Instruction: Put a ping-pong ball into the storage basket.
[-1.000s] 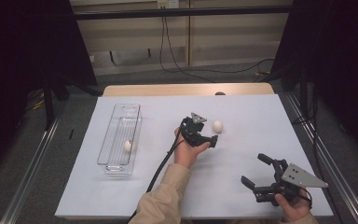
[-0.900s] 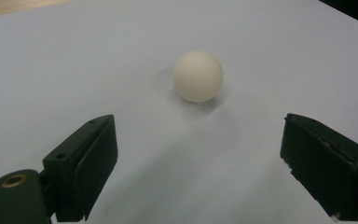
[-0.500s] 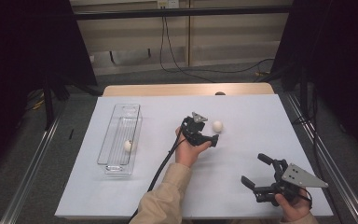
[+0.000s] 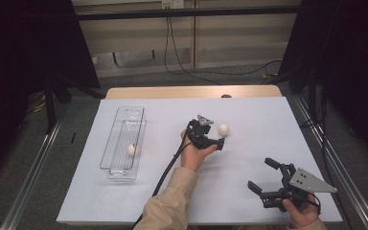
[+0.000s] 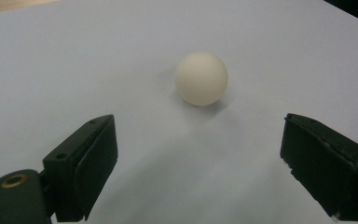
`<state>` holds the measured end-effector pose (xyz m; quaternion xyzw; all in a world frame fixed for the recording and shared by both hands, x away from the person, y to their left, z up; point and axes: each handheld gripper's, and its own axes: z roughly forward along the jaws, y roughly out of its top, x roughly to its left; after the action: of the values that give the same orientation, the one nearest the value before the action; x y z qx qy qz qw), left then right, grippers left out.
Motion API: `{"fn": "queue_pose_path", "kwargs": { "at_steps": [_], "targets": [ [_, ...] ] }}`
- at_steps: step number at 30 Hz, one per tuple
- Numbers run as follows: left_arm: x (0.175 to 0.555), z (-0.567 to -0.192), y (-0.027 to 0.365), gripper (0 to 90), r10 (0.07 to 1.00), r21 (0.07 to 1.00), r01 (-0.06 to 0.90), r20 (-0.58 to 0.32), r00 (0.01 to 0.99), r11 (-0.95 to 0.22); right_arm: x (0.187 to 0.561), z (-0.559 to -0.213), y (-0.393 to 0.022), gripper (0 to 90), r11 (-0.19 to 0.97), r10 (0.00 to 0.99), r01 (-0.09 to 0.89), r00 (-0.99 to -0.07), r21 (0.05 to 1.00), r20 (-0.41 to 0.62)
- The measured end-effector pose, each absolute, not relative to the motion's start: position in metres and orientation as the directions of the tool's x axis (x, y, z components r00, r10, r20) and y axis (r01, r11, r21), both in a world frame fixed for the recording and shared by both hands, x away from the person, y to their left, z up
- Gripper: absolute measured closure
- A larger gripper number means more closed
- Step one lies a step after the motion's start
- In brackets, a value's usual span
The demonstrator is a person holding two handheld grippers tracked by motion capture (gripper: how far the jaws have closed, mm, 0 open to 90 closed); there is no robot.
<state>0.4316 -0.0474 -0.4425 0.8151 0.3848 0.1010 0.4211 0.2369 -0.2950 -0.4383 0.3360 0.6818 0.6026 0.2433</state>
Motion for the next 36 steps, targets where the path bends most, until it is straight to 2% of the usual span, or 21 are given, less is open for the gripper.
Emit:
{"fn": "queue_pose_path", "kwargs": {
  "at_steps": [36],
  "targets": [
    [0.437, -0.4418, -0.0572, 10.6, 0.718, 0.765, 0.543, -0.157, 0.678, -0.345, 0.2368, -0.4383, -0.2951, 1.7, 0.049, 0.752, 0.166, -0.655, 0.985, 0.073]
  ]
}}
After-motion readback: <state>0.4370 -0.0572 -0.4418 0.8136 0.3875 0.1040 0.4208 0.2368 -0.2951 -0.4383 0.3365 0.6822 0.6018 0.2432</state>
